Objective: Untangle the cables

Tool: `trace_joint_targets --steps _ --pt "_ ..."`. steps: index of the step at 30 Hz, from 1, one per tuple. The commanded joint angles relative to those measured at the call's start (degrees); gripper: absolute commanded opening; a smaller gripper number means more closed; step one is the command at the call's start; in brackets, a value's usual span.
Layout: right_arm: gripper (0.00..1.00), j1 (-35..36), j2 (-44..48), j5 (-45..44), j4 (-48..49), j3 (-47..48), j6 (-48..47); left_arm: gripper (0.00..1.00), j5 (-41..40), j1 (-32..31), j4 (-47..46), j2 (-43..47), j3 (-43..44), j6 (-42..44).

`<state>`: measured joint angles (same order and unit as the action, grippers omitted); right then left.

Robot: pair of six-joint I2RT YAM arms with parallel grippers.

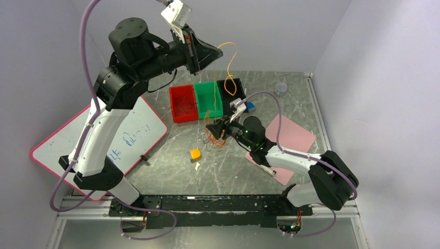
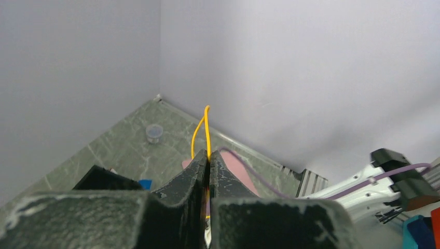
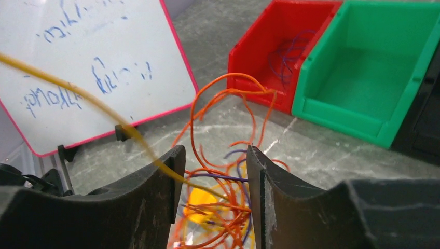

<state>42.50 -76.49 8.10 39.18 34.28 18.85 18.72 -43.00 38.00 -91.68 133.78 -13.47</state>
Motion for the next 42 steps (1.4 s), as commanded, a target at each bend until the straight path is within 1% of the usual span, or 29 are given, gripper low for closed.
trace_joint_targets --steps 1,6,14,23,29,33,36,39,42 --pt "0.49 0.33 -2.63 -3.89 4.99 -3.30 2.70 0.07 2.97 0.08 -3.59 0.71 2.38 -2.30" --pt "0.45 0.55 -5.94 -5.06 4.46 -6.06 3.38 0.07 1.85 0.28 -5.41 2.20 2.46 -2.78" --pt "0.45 2.85 -8.74 -7.37 4.33 -12.43 5.12 0.07 -2.94 0.59 -7.54 4.50 2.54 -1.90" --pt "0.49 4.66 -9.46 -9.41 4.60 -17.04 6.52 0.07 -8.76 0.66 -11.93 6.72 2.54 0.41" --pt "0.54 5.03 -9.84 -8.92 3.88 -17.23 6.10 0.07 -9.77 0.72 -13.39 7.03 2.69 1.03" --pt "0.59 5.36 -8.81 -9.38 2.44 -18.01 5.91 0.07 -11.46 0.73 -14.73 7.41 3.69 2.05" --pt "0.60 5.46 -7.34 -9.56 2.12 -19.48 6.32 0.07 -12.21 0.74 -15.60 7.90 3.07 2.77" --pt "0.63 5.63 -3.02 -9.43 -0.27 -20.18 6.55 0.07 -12.19 0.75 -15.35 8.13 1.97 2.83" --pt "0.68 5.61 4.16 -10.04 -4.62 -20.13 6.11 0.07 -12.31 0.75 -15.43 8.73 -0.28 2.75"
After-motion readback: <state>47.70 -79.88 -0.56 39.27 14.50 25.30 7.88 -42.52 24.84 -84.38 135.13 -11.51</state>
